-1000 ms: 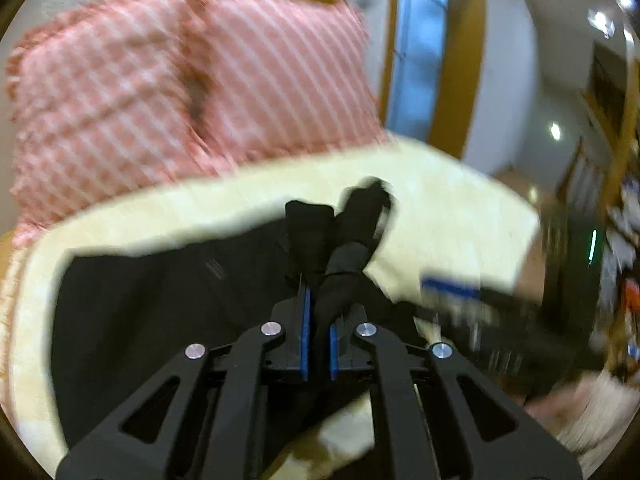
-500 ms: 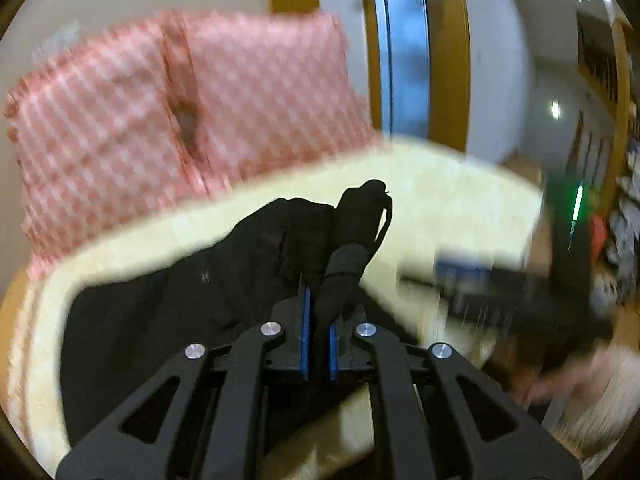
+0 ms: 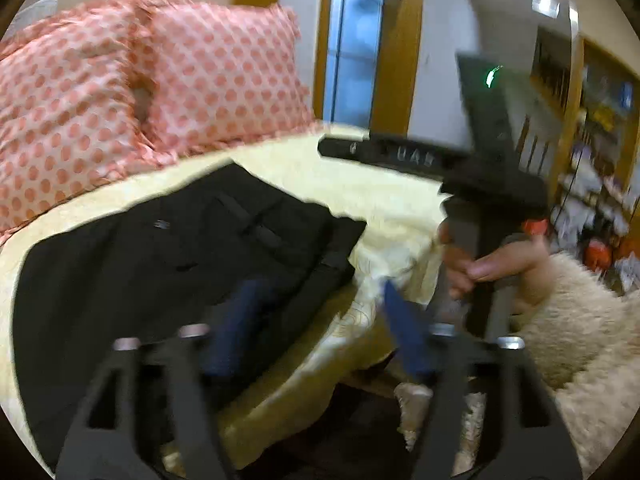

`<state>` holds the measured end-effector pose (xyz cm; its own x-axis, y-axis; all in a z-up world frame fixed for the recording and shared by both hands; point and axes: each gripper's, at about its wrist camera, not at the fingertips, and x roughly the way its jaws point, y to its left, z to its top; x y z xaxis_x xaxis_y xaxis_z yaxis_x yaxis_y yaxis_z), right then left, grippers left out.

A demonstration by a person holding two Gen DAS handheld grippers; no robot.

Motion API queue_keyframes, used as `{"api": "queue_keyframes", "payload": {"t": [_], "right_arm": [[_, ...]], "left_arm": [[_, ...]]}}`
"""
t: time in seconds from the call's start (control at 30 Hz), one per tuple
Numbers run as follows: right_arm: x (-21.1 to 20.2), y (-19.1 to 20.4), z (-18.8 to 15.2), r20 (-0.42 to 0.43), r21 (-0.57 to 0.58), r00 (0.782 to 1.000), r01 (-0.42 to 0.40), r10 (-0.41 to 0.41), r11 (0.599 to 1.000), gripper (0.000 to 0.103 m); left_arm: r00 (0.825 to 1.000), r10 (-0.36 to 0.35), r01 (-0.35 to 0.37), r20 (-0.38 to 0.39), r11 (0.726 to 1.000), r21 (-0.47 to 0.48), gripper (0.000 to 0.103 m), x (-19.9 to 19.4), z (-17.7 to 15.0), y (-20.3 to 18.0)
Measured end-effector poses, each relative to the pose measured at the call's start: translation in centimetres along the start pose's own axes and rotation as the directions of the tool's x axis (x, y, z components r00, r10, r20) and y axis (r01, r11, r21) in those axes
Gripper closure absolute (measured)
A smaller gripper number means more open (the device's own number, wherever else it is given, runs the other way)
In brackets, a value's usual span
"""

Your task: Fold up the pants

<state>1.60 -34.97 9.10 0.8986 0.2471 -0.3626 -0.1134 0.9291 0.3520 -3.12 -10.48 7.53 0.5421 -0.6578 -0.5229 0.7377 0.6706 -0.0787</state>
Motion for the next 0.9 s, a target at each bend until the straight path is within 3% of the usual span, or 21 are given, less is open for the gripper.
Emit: {"api": "queue_keyframes", "payload": {"t": [0.07,0.1,0.13,0.2,0.23,0.37,0.43,0.5,0.57,0.63,0.7,0.77,0.9], "right_arm": [[0.7,2.0,0.1,-0.024,-0.057,0.996,-0.086,0.084,0.995,0.033],[1.3,3.1,0.0,-0.044,-0.088,0.991,-0.130,0.127,0.988,0.033],[1.6,3.9,-0.1,-0.058,-0.106,0.986,-0.160,0.154,0.981,0.033],[2.5,5.5,-0.8,-0.103,-0.136,0.970,-0.233,0.220,0.963,0.033],[2.9,6.0,-1.0,-0.121,-0.145,0.964,-0.252,0.236,0.957,0.033],[5.1,6.5,-2.9,-0.237,-0.155,0.955,-0.216,0.176,0.964,0.033],[6.1,5.4,-4.0,-0.311,-0.120,0.941,-0.180,0.135,0.976,0.033],[5.8,5.1,-4.7,-0.324,-0.119,0.935,-0.188,0.141,0.975,0.033],[5.5,5.9,-4.7,-0.350,-0.176,0.930,-0.184,0.113,0.967,0.033],[5.4,5.7,-3.3,-0.366,-0.140,0.919,-0.210,0.147,0.968,0.033],[5.7,4.4,-1.4,-0.333,-0.062,0.924,-0.220,0.188,0.973,0.031],[6.7,2.9,0.8,-0.313,-0.013,0.937,-0.168,0.155,0.986,0.023],[10.8,1.5,2.9,-0.378,-0.016,0.920,-0.119,0.104,0.993,0.023]], "left_arm": [[0.995,0.084,-0.081,0.063,0.996,-0.044,0.016,-2.2,0.0,1.6],[0.983,0.160,-0.154,0.085,0.985,-0.073,0.013,-2.9,0.0,2.8],[0.960,0.263,-0.253,0.090,0.961,-0.112,0.011,-3.3,-0.2,4.2],[0.931,0.361,-0.347,0.054,0.921,-0.175,0.011,-3.2,-0.6,6.4],[0.927,0.374,-0.360,0.037,0.911,-0.199,0.011,-3.2,-0.8,7.2],[0.919,0.392,-0.389,-0.047,0.879,-0.276,0.011,-2.5,-2.7,9.5],[0.916,0.393,-0.400,-0.085,0.871,-0.285,0.010,-2.1,-3.7,10.0],[0.925,0.361,-0.380,-0.121,0.871,-0.312,0.010,-1.7,-5.1,10.8],[0.933,0.349,-0.359,-0.089,0.876,-0.322,0.010,-2.1,-6.1,11.1],[0.933,0.352,-0.359,-0.079,0.878,-0.316,0.009,-2.1,-6.2,11.3],[0.938,0.341,-0.343,-0.064,0.883,-0.320,0.006,-2.2,-6.3,11.4],[0.941,0.335,-0.335,-0.054,0.890,-0.310,0.004,-2.3,-6.4,11.2],[0.941,0.336,-0.333,-0.043,0.896,-0.295,0.003,-2.2,-6.5,11.1]]}}
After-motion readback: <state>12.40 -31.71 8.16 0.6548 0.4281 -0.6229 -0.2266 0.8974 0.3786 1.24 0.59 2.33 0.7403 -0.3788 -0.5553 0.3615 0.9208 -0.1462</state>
